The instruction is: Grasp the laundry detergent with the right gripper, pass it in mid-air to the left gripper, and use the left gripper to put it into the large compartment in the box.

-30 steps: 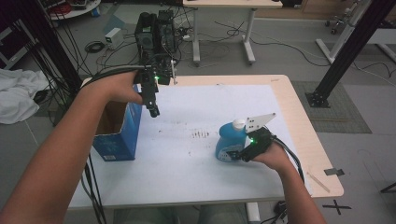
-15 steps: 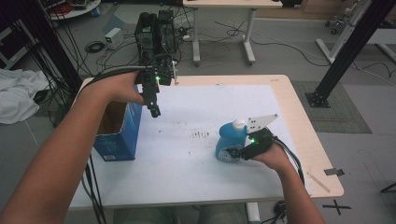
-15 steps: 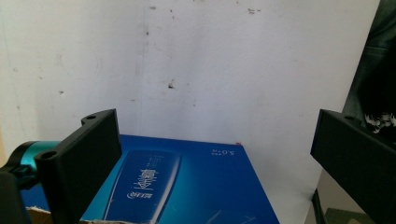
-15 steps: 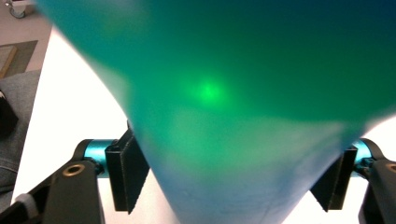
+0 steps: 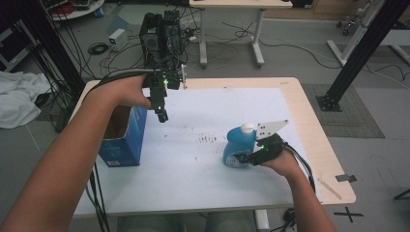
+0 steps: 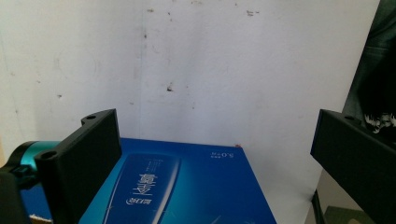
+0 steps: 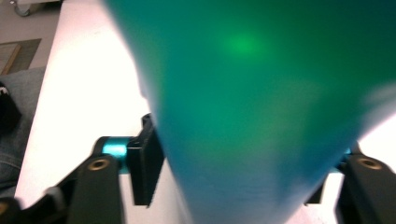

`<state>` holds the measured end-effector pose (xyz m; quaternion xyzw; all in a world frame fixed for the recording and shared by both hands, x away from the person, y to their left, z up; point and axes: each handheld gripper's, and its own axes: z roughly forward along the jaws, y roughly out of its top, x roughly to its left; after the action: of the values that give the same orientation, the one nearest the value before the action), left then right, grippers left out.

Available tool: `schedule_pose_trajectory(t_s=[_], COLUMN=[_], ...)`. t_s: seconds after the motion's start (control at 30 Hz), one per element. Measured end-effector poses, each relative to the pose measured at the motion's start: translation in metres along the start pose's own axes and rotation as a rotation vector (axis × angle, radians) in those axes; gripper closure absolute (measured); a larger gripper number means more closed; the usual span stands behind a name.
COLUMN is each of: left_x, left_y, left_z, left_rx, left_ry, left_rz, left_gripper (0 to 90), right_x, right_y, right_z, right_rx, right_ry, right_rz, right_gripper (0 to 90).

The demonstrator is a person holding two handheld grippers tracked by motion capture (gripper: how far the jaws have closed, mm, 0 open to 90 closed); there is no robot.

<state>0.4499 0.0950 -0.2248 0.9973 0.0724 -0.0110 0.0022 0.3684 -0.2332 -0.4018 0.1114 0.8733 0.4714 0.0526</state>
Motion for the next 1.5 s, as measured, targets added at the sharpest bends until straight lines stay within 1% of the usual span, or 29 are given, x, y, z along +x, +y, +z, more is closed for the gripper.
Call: schedule_pose_trajectory(t_s=[0.07,0.13,0.17,0.2,0.23,0.27,0.33,0.37,0.4,0.47,0.57,0.6,0.63,0.67,0.73,0.87,0.9,1.0,1.03,1.07,1.13,1.17,1.2,1.3,1.37,1.4,1.43,1.47,1.5], left_x=[0.0,-0.001,-0.001,-0.001,-0.001,-0.001,-0.003,-0.003,-0.004,-0.005,-0.009,-0.01,-0.012,-0.015,-0.019,-0.028,-0.031,-0.039,-0.042,-0.045,-0.05,-0.052,-0.055,-0.063,-0.067,-0.068,-0.07,-0.071,-0.074], left_y=[0.0,0.0,0.0,0.0,0.0,0.001,0.001,0.002,0.002,0.003,0.004,0.004,0.005,0.005,0.005,0.007,0.007,0.009,0.009,0.009,0.01,0.01,0.01,0.009,0.01,0.01,0.011,0.012,0.013], left_z=[0.0,0.0,0.0,0.0,0.0,-0.001,-0.001,-0.001,-0.002,-0.002,-0.003,-0.003,-0.004,-0.004,-0.006,-0.008,-0.009,-0.013,-0.015,-0.015,-0.016,-0.016,-0.016,-0.017,-0.015,-0.013,-0.011,-0.009,-0.006], left_rx=[0.0,-0.002,-0.001,-0.002,0.0,-0.003,-0.005,-0.006,-0.004,-0.007,-0.005,-0.001,0.003,0.004,0.002,-0.002,-0.008,-0.024,-0.024,-0.026,-0.026,-0.021,-0.032,-0.063,-0.068,-0.067,-0.06,-0.062,-0.057], left_ry=[0.004,0.007,-0.004,0.007,-0.006,0.001,0.005,-0.005,0.007,0.003,0.007,0.015,0.02,0.023,0.024,0.027,0.028,0.021,0.016,0.019,0.013,0.02,0.014,0.01,0.004,-0.001,-0.007,-0.002,-0.019], left_rz=[0.002,0.002,-0.002,0.001,-0.004,-0.001,0.004,0.003,0.01,0.013,0.016,0.018,0.017,0.022,0.032,0.053,0.059,0.078,0.082,0.087,0.092,0.101,0.107,0.126,0.128,0.131,0.131,0.139,0.133], left_gripper=[1.7,1.7,1.7,1.7,1.7,1.7,1.7,1.7,1.7,1.7,1.7,1.7,1.7,1.7,1.7,1.7,1.7,1.7,1.7,1.7,1.7,1.7,1.7,1.6,1.7,1.7,1.7,1.7,1.7], right_x=[0.0,0.001,0.001,0.002,0.002,0.003,0.004,0.005,0.005,0.007,0.008,0.009,0.009,0.011,0.013,0.017,0.018,0.019,0.019,0.02,0.021,0.022,0.023,0.024,0.025,0.025,0.026,0.026,0.027], right_y=[0.0,0.0,0.0,0.0,0.0,0.0,0.001,0.002,0.003,0.005,0.009,0.012,0.015,0.018,0.025,0.038,0.041,0.05,0.053,0.055,0.059,0.062,0.065,0.072,0.077,0.079,0.08,0.081,0.082], right_z=[0.0,-0.001,-0.002,-0.002,-0.003,-0.003,-0.004,-0.004,-0.005,-0.007,-0.01,-0.013,-0.015,-0.017,-0.02,-0.022,-0.021,-0.019,-0.017,-0.016,-0.012,-0.01,-0.008,-0.001,0.004,0.007,0.009,0.011,0.014], right_rx=[0.002,-0.002,-0.002,-0.005,0.0,0.004,0.005,0.009,0.016,0.014,0.002,0.005,0.016,0.017,0.014,0.012,0.018,0.034,0.036,0.039,0.043,0.041,0.051,0.058,0.053,0.047,0.047,0.037,0.016], right_ry=[0.004,0.019,0.017,0.017,0.021,0.021,0.019,0.02,0.022,0.018,0.017,0.015,0.013,0.007,0.01,0.02,0.019,0.032,0.036,0.037,0.048,0.053,0.058,0.068,0.073,0.074,0.078,0.076,0.079], right_rz=[-0.009,-0.002,-0.008,-0.012,-0.014,-0.011,-0.024,-0.019,-0.021,-0.012,-0.037,-0.034,-0.054,-0.048,-0.064,-0.068,-0.078,-0.079,-0.085,-0.077,-0.088,-0.093,-0.092,-0.102,-0.106,-0.113,-0.108,-0.116,-0.107], right_gripper=[40.2,43.0,43.6,44.2,44.9,45.2,45.7,45.8,45.8,45.8,45.8,45.8,45.8,45.8,45.8,45.8,45.8,45.8,45.8,45.8,45.9,45.9,45.9,45.9,45.9,45.9,45.9,46.0,46.0])
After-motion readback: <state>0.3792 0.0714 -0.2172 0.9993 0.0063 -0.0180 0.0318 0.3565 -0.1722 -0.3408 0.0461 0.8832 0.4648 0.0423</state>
